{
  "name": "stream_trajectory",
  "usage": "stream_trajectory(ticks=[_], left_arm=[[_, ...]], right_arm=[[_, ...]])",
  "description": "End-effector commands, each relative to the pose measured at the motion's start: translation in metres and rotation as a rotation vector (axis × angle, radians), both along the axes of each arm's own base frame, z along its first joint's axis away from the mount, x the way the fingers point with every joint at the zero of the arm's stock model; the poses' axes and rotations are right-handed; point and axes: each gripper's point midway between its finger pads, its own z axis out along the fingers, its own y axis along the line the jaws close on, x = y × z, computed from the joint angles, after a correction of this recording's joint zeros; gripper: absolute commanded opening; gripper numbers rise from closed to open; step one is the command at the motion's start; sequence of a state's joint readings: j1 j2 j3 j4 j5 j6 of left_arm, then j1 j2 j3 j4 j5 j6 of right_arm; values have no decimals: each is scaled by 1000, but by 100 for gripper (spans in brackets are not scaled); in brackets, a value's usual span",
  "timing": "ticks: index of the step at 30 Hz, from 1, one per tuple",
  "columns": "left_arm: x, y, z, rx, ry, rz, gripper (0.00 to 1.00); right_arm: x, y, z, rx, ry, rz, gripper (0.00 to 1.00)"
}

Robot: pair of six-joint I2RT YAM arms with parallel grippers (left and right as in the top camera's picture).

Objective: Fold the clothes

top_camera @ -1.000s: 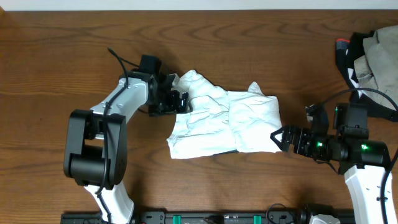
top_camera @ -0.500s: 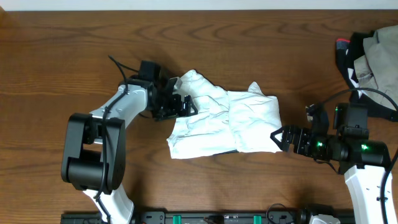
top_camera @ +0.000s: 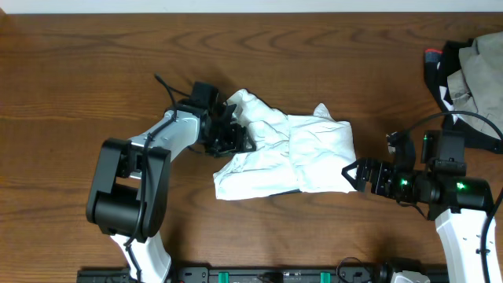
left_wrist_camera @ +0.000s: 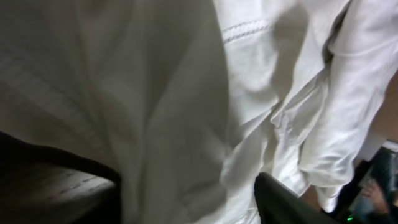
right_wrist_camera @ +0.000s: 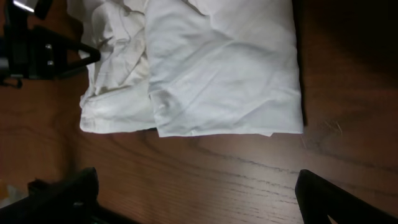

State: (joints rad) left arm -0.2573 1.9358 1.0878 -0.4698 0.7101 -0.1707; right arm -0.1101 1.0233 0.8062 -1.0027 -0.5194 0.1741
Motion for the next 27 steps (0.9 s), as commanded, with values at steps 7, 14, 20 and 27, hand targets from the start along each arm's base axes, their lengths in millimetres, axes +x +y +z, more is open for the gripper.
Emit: stream_trajectory(ticks=[7, 14, 20, 27], left_arm=[[-24, 18, -48, 130, 96, 9, 6], [-16, 33, -52, 196, 76, 35, 6], [-5, 60, -50, 195, 106, 139, 5], [-2, 95, -47, 200, 172, 238, 6]], right_arm=[[-1, 0, 0, -8, -13, 16, 99], [-1, 0, 0, -7, -11, 16, 99], [-1, 0, 0, -11, -16, 23, 99], [0, -6, -3, -50, -14, 14, 99]])
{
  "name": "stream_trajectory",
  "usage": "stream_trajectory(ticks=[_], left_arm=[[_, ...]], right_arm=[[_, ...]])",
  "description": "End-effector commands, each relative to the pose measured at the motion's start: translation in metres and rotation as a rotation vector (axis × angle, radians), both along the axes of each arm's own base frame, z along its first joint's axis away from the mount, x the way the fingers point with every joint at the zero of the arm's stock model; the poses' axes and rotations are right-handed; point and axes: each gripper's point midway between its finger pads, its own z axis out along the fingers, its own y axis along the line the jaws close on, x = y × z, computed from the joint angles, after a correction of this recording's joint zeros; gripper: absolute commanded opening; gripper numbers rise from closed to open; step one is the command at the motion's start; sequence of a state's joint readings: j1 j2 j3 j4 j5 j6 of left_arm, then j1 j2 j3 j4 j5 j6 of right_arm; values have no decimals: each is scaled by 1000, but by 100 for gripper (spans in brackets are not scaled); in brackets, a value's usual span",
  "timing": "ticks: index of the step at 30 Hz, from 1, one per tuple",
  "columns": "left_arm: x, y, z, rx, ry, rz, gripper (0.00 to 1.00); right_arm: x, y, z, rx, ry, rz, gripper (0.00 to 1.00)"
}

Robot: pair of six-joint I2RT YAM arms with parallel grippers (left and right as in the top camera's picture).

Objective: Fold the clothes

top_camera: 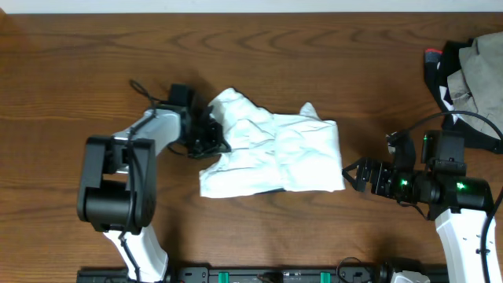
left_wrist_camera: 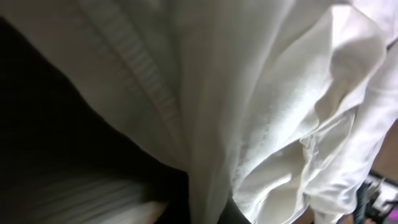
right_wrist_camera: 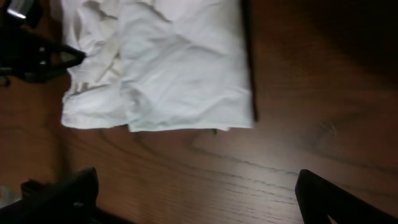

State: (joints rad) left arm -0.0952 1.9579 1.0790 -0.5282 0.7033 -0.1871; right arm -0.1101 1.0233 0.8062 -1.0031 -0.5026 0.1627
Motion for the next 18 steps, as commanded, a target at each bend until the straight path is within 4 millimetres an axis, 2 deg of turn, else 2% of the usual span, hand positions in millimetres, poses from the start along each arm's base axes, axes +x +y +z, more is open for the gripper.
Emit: stream_trajectory(ticks=[1, 9, 13, 18], left_arm=[[-10, 42, -33, 172, 93, 64, 6], [5, 78, -11, 182, 136, 150, 6], [9, 96, 2, 247, 170, 170, 6], [15, 106, 24, 307, 178, 166, 6]], right_arm=[[0, -4, -2, -34, -11, 9, 99], [0, -4, -2, -35, -11, 9, 99], [3, -5, -1, -36, -22, 9, 99], [5, -5, 0, -38, -36, 8, 99]])
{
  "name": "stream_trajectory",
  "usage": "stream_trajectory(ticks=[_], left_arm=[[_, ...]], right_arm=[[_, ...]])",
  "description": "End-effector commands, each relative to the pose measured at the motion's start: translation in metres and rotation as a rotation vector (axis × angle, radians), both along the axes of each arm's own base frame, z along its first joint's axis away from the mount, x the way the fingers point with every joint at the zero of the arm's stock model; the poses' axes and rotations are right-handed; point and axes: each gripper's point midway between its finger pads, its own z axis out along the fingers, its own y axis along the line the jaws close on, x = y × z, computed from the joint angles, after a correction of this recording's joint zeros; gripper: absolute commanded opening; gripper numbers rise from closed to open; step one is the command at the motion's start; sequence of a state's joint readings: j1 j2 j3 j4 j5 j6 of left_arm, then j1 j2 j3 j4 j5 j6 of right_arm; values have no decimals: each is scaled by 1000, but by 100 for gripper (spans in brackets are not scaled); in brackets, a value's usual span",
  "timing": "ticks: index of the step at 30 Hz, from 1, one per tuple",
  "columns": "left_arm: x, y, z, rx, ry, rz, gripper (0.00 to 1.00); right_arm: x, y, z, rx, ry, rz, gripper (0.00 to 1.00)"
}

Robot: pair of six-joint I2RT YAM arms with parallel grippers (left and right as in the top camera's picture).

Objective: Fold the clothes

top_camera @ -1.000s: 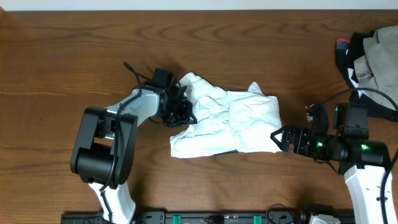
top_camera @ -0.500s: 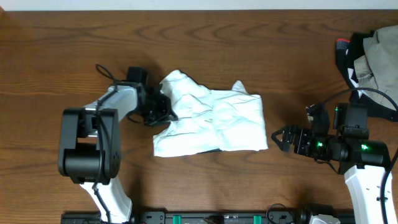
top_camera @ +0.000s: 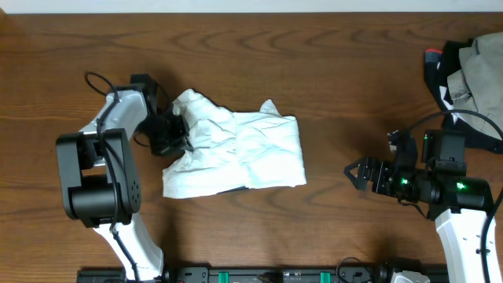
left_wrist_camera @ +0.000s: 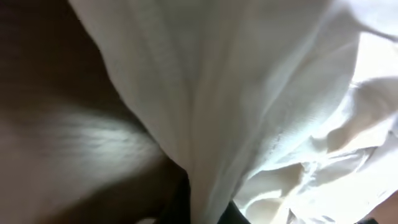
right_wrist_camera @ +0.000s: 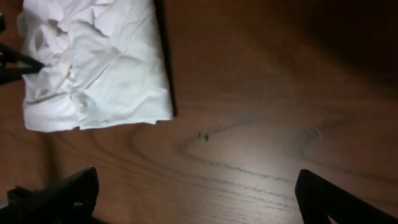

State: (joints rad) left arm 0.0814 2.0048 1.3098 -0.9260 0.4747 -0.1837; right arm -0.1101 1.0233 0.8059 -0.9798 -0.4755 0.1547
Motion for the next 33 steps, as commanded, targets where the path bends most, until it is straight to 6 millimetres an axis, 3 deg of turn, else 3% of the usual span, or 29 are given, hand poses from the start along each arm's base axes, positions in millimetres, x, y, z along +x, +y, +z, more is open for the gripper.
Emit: stream_trajectory(ticks=[1, 7, 13, 25, 29, 31, 33], left_arm=[[13, 13, 12, 78, -29, -10, 6], [15, 9, 38, 82, -65, 1, 6], [14, -11, 57, 83, -118, -51, 6], [2, -68, 60, 65, -94, -113, 6], [2, -79, 59, 82, -114, -152, 6], [3, -80, 58, 84, -120, -155, 14], [3, -79, 58, 84, -121, -153, 36]], right_arm=[[0, 0, 0, -8, -12, 11, 99], [0, 0, 0, -7, -12, 11, 99], [3, -1, 1, -9, -22, 11, 99], [3, 0, 1, -8, -22, 12, 99], [2, 0, 1, -8, -21, 12, 99], [2, 0, 1, -8, -18, 12, 99], [1, 0, 1, -8, -15, 12, 99]])
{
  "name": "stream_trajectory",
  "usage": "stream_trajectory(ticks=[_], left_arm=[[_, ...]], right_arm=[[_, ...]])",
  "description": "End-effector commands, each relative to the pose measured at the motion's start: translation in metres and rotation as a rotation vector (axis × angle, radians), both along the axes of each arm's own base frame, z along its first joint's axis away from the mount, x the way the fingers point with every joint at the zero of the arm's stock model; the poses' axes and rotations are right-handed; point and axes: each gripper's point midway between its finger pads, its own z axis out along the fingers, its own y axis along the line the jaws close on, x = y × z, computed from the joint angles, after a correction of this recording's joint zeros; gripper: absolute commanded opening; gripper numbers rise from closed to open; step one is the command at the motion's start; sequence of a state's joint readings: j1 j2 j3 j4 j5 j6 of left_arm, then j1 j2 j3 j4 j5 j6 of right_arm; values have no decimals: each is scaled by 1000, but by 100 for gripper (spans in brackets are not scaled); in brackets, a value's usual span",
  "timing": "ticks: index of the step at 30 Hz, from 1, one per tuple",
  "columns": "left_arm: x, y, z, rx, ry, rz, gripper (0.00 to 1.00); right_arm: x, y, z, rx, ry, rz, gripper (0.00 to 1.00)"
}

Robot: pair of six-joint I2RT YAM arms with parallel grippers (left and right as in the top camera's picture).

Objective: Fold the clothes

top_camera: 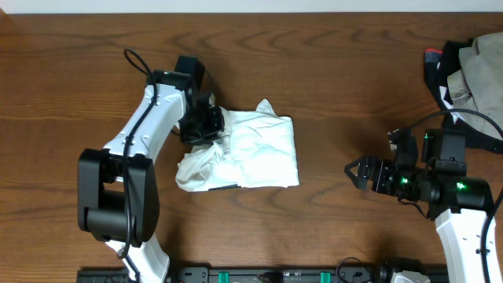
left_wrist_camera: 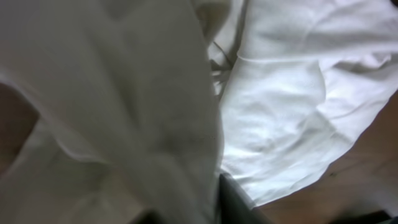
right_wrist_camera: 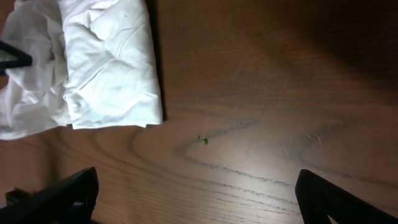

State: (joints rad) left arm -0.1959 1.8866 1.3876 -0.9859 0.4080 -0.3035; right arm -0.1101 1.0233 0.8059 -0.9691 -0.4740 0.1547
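Observation:
A white garment (top_camera: 244,149) lies crumpled and partly folded on the wooden table, left of centre; it also shows at the top left of the right wrist view (right_wrist_camera: 106,68). My left gripper (top_camera: 206,126) is at its upper left edge, shut on a bunched fold of the white cloth (left_wrist_camera: 143,124), which fills the left wrist view and hides most of the fingers. My right gripper (top_camera: 357,173) stands open over bare wood well to the right of the garment, with nothing between its fingertips (right_wrist_camera: 68,193).
A pile of dark and grey clothes (top_camera: 468,67) lies at the table's far right edge, behind my right arm. A tiny green speck (right_wrist_camera: 204,140) sits on the wood near the garment's lower right corner.
My left gripper has moved from the far left of the table rightward and upward, still holding the cloth. The garment's left edge now lies bunched over the rest. The right arm has not moved.
The left gripper held the garment's upper left edge near the table's middle. At each following moment the whole garment lay farther left. Now the gripper is back toward the centre with the held edge drawn over the pile. The right gripper stayed open and still.

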Motion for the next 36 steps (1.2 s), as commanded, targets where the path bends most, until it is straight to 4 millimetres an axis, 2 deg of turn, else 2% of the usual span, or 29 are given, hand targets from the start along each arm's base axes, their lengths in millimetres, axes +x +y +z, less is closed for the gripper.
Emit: stream_trajectory(ticks=[1, 3, 4, 6, 11, 18, 22, 29, 36], left_arm=[[7, 5, 7, 13, -28, 21, 49], [8, 8, 7, 20, -29, 29, 66], [9, 12, 6, 31, -31, 34, 79], [11, 20, 5, 57, -36, 45, 98], [17, 44, 3, 85, -40, 98, 98], [21, 105, -5, 147, -26, 247, 98], [20, 132, -12, 144, -25, 313, 98], [14, 125, -32, 73, -27, 296, 98], [9, 103, -57, -51, -2, 293, 98]], right_arm=[[-2, 0, 0, -6, -2, 14, 99], [-4, 0, -1, -8, 2, 21, 99], [-4, 1, -1, -9, 4, 25, 99], [-5, 1, -2, -9, 9, 25, 99], [-7, 1, -3, -7, 18, 25, 99], [-10, 1, -3, -7, 28, 28, 99], [-10, 1, -3, -8, 26, 31, 99], [-8, 1, -3, -9, 17, 31, 99], [-10, 1, -3, -8, 27, 31, 99]])
